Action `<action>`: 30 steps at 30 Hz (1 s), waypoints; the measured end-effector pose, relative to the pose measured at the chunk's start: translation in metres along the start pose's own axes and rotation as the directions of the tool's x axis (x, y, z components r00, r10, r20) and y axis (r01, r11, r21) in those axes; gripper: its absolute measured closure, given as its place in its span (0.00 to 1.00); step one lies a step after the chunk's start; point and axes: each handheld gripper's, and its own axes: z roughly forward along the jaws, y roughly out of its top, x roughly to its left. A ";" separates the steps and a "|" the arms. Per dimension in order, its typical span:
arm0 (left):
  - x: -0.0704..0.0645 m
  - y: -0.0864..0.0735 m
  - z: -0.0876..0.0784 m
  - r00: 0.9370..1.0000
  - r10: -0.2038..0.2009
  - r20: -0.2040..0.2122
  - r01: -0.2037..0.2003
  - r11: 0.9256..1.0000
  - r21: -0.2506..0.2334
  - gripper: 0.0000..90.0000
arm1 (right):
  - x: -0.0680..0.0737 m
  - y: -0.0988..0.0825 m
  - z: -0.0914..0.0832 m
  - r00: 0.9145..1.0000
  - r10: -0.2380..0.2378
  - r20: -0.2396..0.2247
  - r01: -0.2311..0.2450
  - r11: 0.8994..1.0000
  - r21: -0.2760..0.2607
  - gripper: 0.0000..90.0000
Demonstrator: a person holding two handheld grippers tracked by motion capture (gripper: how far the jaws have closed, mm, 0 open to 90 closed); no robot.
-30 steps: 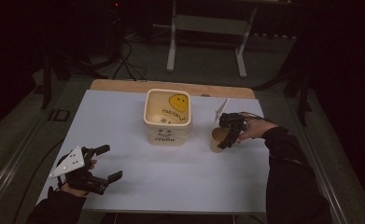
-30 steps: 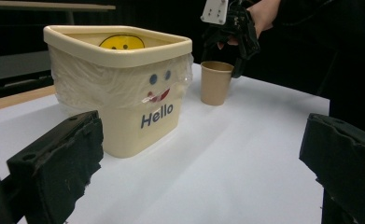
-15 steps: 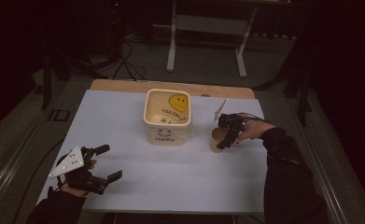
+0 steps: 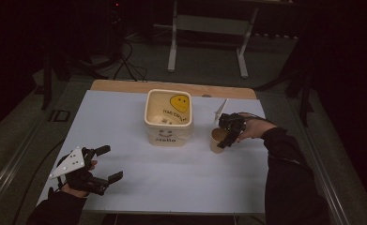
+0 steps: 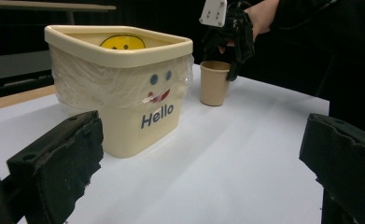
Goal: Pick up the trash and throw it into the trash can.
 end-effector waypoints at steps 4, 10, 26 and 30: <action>0.000 0.000 0.000 1.000 0.002 0.001 -0.002 1.000 0.000 0.00 | 0.001 0.004 -0.008 1.000 -0.008 -0.015 0.008 1.000 -0.011 0.27; 0.000 0.000 0.000 1.000 0.004 0.001 -0.004 1.000 0.001 0.00 | 0.005 0.010 -0.023 0.999 -0.027 -0.032 0.027 1.000 -0.002 0.28; 0.000 0.001 0.000 1.000 0.006 0.002 -0.006 1.000 0.002 0.00 | 0.014 0.026 -0.051 0.995 -0.074 -0.070 0.076 0.997 0.015 0.29; -0.001 0.001 0.000 1.000 0.007 0.002 -0.007 1.000 -0.001 0.00 | 0.017 0.033 -0.060 0.992 -0.094 -0.078 0.097 0.995 0.026 0.29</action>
